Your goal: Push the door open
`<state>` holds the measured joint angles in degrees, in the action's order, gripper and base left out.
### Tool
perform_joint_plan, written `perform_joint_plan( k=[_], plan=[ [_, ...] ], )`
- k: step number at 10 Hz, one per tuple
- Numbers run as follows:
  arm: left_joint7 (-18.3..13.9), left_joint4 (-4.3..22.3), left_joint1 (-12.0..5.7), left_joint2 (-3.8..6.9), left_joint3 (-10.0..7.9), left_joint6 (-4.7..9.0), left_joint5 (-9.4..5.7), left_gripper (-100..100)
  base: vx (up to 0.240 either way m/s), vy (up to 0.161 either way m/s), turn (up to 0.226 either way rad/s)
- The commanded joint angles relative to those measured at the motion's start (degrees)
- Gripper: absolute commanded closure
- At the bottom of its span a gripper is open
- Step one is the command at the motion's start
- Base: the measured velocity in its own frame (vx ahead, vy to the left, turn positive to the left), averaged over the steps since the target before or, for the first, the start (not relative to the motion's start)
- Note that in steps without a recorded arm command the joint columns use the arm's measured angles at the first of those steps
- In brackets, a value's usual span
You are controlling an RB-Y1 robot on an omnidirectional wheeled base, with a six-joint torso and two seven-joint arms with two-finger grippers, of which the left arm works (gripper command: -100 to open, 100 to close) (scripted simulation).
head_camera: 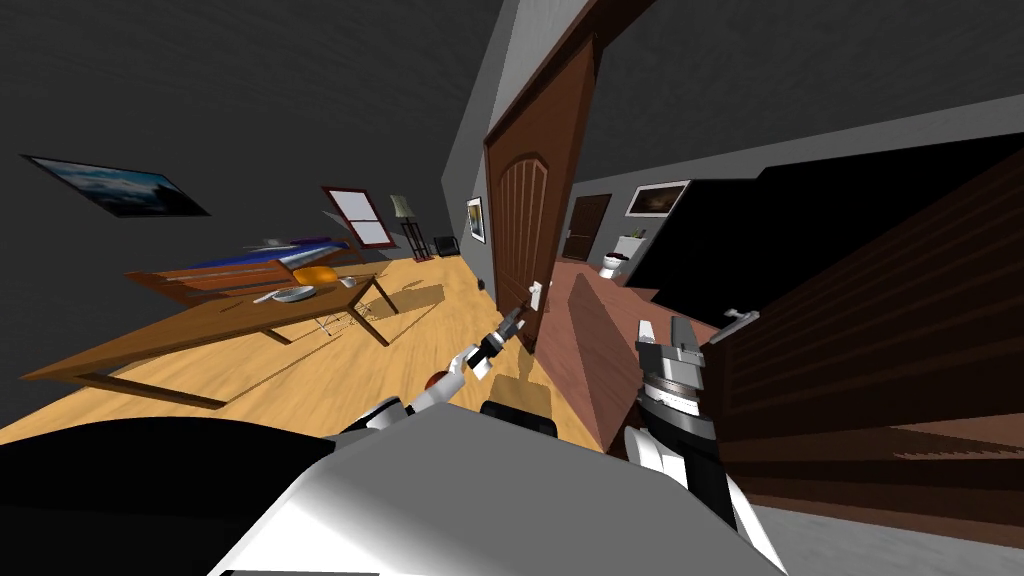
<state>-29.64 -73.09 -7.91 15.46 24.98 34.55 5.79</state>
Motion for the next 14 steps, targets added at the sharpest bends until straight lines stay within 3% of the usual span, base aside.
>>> perform_joint_plan(
  k=[1,14],
  plan=[
    [-0.63,2.0,-1.21,0.35,0.72,0.38,0.27,-100,0.095,0.049,-0.029],
    [-5.86,16.71,-11.12,3.56,6.76,1.87,2.51,-100,0.105,0.046,-0.03]
  ],
)
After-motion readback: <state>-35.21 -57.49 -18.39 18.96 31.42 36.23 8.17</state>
